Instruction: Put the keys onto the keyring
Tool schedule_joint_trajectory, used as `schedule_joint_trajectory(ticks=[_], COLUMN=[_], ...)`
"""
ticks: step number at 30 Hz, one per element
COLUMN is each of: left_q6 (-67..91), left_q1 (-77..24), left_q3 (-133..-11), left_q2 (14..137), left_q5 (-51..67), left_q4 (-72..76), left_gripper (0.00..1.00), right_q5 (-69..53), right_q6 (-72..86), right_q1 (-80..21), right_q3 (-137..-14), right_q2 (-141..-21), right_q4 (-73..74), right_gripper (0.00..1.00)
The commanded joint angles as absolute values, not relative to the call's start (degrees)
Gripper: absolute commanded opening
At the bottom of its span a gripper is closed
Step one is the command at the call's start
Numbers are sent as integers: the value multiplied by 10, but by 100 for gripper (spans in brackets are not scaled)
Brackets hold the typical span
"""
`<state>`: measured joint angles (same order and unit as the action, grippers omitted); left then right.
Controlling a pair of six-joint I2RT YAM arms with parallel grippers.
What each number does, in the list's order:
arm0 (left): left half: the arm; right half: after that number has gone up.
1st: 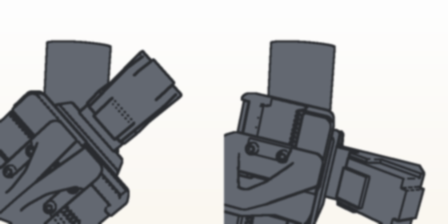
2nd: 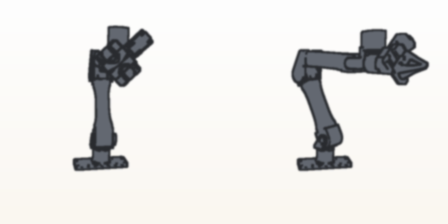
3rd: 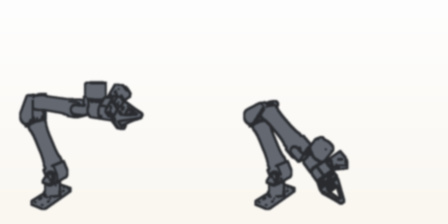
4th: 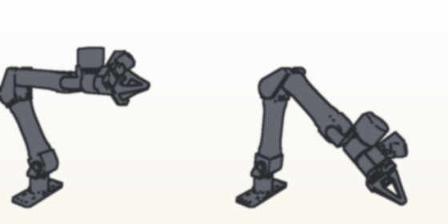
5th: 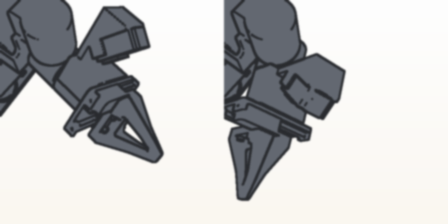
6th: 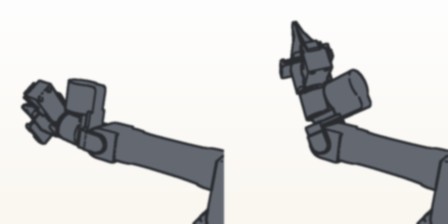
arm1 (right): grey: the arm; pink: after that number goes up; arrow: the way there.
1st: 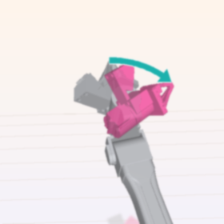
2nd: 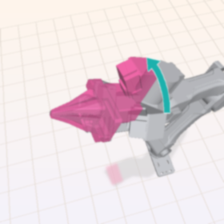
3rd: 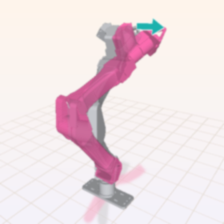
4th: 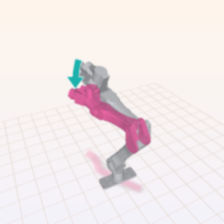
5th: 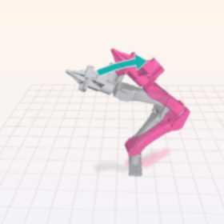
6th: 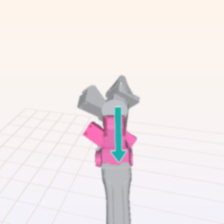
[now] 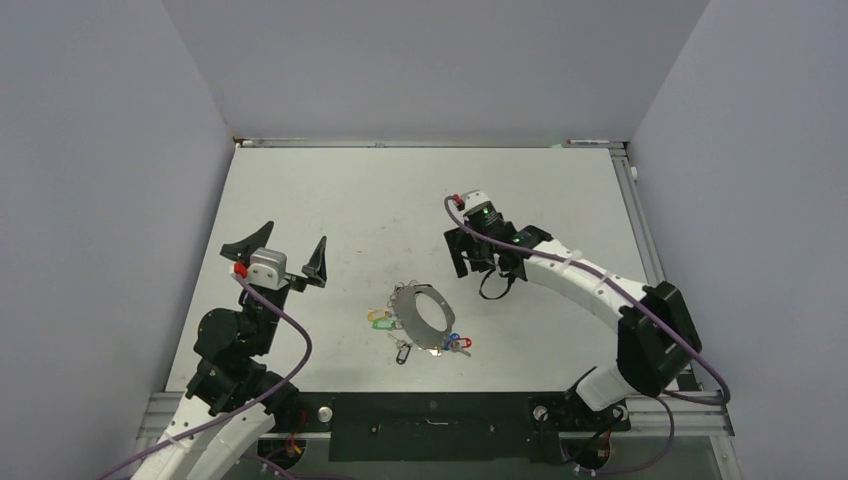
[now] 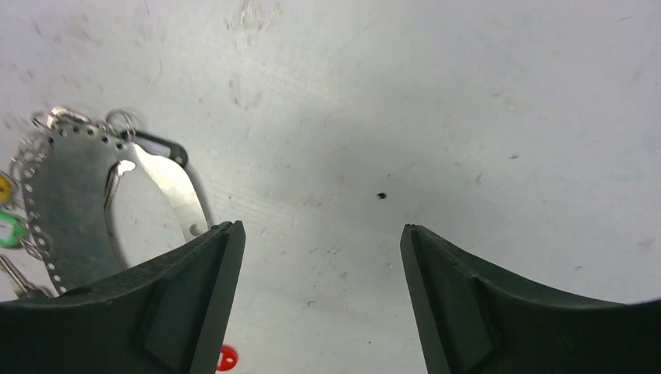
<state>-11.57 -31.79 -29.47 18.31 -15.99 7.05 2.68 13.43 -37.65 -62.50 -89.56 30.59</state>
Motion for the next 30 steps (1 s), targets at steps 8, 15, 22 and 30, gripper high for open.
schedule_joint_trajectory(ticks=[8,15,22,30], left_q6=[-126,-117,-117,-95], left_q1=[-314,-311,-309,-293], left_q3=[-294,-285,-267,-218], left_q2=[198,207,221,265], left_q5=[-163,-187,-202,-245], left_q4=[88,107,131,207], left_gripper=[96,96,96,96], right_q5=[210,247,257,319], right_q6=[145,156,166,237], right_q1=[-392,-394,-395,-395], right_q3=[-538,-479,-436,-390], right_q2=[-656,-529,-442,-383], right_q4=[157,86,75,96], right_gripper=[75,76,76,76])
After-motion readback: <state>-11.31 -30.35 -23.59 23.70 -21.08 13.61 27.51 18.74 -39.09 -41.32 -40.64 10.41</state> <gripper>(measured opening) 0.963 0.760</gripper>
